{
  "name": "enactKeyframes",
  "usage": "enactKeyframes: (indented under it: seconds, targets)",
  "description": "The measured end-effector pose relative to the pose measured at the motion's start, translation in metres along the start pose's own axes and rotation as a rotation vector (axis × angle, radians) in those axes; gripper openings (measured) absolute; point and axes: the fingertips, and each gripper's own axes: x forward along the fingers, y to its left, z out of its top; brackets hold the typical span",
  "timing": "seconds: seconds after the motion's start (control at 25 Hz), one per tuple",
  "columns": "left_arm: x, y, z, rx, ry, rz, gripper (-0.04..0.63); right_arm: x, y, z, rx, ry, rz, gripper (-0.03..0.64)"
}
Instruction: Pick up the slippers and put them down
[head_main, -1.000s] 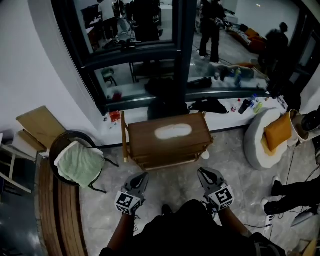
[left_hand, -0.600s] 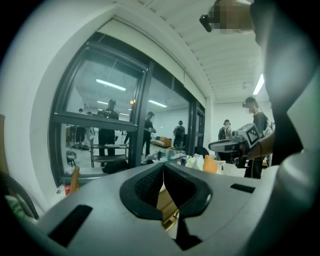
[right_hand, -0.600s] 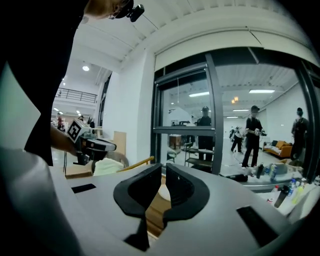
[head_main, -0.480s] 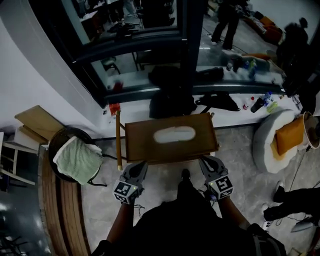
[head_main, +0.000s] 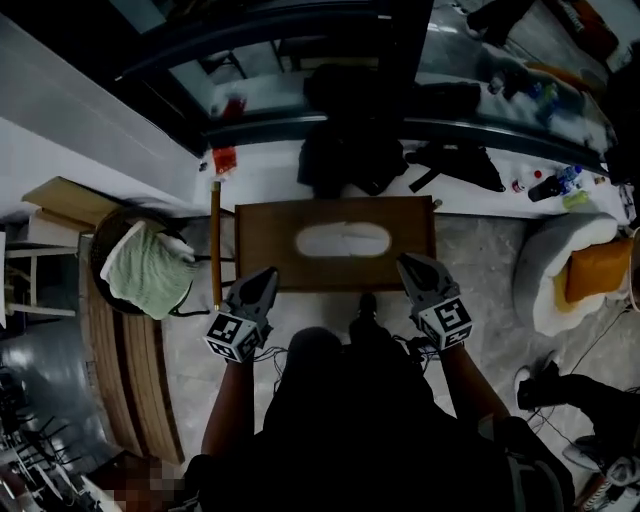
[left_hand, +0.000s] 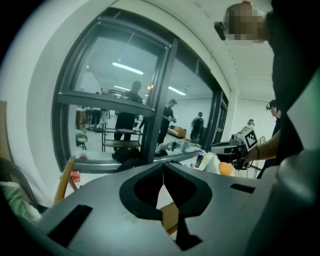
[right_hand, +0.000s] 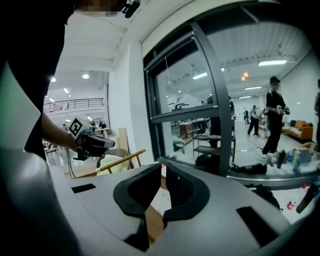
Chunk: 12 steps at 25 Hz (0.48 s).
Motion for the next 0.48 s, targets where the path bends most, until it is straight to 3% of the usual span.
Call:
enactKeyframes:
  seconds: [0.24, 0.48]
  targets:
    - [0.039, 0.042, -0.028, -0.087, 0.074, 0.007, 0.012, 0.051, -0.014, -0.033, 0.063, 0.091, 0.059, 0.037]
    - [0.079, 0.085, -0.084, -0.218, 0.185, -0.071, 0.012, 0.095, -0.018, -0.074, 0.151, 0.171, 0.082, 0.037]
